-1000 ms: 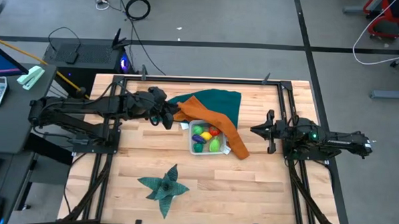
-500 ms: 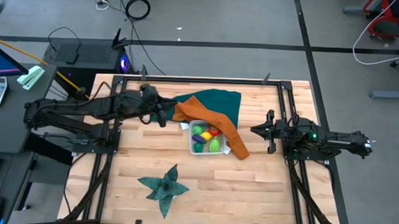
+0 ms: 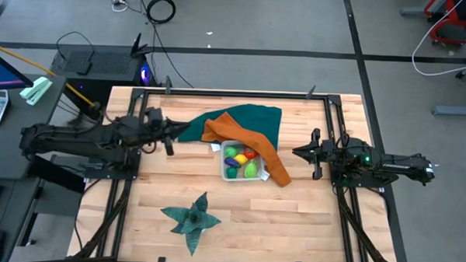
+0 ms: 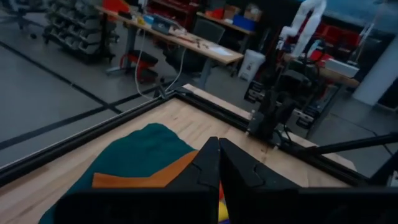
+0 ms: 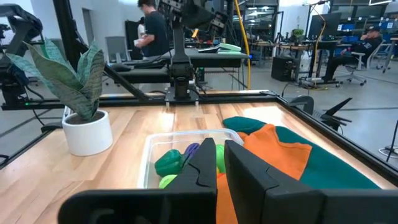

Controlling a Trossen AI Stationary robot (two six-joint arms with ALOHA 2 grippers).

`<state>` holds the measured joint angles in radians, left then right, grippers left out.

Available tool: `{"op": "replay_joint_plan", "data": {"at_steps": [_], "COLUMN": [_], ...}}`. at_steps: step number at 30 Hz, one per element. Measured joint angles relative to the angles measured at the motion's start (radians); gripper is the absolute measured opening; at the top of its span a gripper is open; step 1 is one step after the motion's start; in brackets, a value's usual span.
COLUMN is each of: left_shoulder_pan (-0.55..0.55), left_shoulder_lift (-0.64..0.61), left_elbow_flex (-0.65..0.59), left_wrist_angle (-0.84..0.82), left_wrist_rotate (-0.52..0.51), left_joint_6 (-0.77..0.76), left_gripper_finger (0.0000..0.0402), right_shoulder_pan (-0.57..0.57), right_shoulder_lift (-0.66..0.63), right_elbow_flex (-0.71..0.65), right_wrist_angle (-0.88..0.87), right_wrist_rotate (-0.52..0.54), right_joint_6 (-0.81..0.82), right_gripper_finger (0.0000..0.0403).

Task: Pick and placing Produce into tupperware
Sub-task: Return to Home Position

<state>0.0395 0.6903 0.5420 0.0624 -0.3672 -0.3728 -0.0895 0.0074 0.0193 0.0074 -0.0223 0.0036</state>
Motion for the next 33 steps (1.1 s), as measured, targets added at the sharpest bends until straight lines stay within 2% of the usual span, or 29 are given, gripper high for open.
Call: {"op": "replay_joint_plan", "data": {"at_steps": [12, 18, 24, 33], "left_shoulder_pan": [-0.011, -0.018, -0.018, -0.018], "left_shoulder_lift": [-0.287, -0.404, -0.486, -0.550], "left_elbow_flex": [-0.246, -0.320, -0.374, -0.421], "left_wrist_angle": [0.134, 0.153, 0.151, 0.147], "left_wrist_rotate": [0.004, 0.054, 0.088, 0.121], "left_joint_6": [0.039, 0.066, 0.078, 0.115], "left_gripper_finger": [0.0014, 0.0009, 0.0019, 0.0007], "right_shoulder_pan": [0.000, 0.000, 0.000, 0.000], "right_shoulder_lift": [0.000, 0.000, 0.000, 0.000], "right_elbow_flex": [0.000, 0.000, 0.000, 0.000], "right_wrist_angle": [0.000, 0.000, 0.000, 0.000], "right_wrist_rotate": [-0.005, -0.005, -0.005, -0.005], "right_joint_6": [0.001, 0.001, 0.001, 0.001], "right_gripper_finger": [0.0000, 0.0000, 0.0000, 0.0000]}}
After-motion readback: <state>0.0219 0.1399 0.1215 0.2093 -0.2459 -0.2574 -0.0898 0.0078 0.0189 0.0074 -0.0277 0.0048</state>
